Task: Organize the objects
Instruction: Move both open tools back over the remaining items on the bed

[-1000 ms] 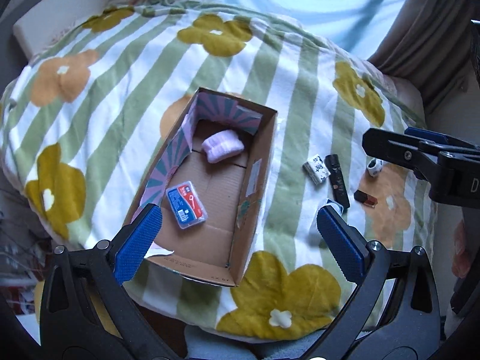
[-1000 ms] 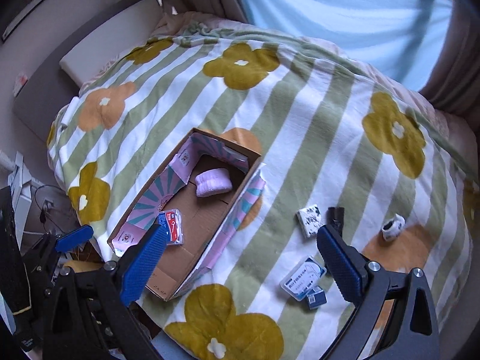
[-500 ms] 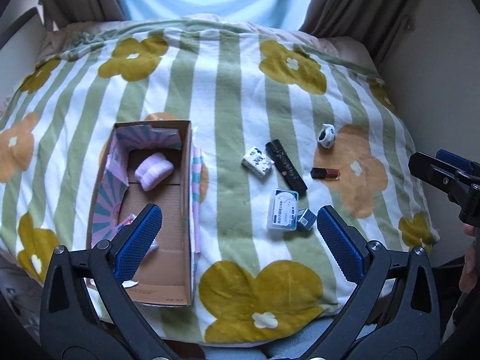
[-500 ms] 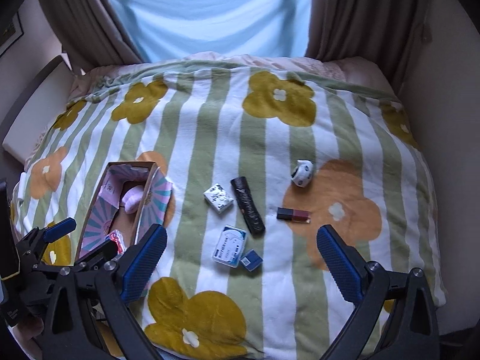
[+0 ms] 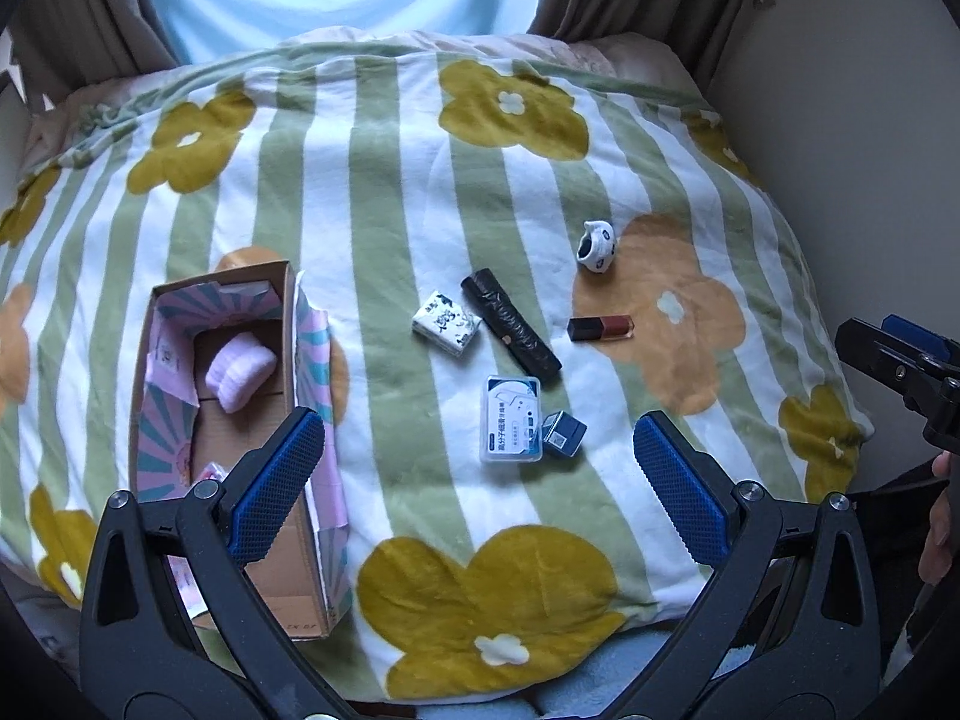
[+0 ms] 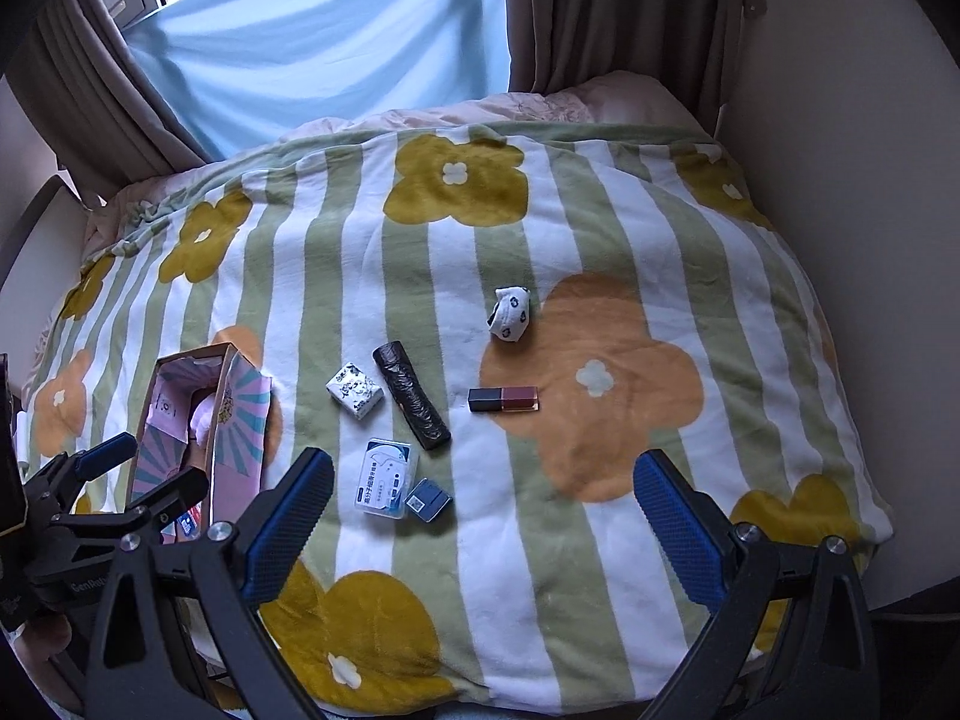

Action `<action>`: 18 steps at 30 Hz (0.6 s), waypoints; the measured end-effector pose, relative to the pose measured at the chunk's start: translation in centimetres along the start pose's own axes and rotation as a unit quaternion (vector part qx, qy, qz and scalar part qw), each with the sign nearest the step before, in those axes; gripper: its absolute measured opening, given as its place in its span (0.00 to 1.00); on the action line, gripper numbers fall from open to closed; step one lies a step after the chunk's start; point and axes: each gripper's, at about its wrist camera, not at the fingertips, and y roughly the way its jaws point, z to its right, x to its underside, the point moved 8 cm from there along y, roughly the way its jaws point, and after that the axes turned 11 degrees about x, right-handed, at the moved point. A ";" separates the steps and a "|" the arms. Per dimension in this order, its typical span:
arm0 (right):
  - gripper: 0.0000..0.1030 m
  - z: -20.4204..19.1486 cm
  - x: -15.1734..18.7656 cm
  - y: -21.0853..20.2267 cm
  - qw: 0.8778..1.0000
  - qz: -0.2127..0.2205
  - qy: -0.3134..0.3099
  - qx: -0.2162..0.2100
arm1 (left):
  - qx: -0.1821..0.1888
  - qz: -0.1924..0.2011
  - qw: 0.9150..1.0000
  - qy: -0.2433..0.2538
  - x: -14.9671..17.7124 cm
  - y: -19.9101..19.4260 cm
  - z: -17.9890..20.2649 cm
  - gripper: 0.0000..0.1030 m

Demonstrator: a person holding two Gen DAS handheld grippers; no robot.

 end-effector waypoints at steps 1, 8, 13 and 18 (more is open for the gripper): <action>0.97 0.1 -0.1 0.3 1.000 -0.002 0.000 -0.001 | 0.000 -0.004 1.000 0.000 0.0 0.4 0.1 1.00; 0.97 0.3 -0.8 4.1 1.000 -0.026 -0.008 -0.008 | -0.004 -0.039 0.999 0.001 0.1 4.0 0.5 1.00; 0.97 0.0 -1.2 9.1 0.998 -0.054 -0.016 -0.011 | -0.008 -0.076 0.997 -0.007 0.5 8.5 0.4 1.00; 0.97 -0.1 -1.2 14.9 0.996 -0.083 -0.026 -0.014 | -0.008 -0.105 0.994 -0.024 1.0 13.8 -0.2 1.00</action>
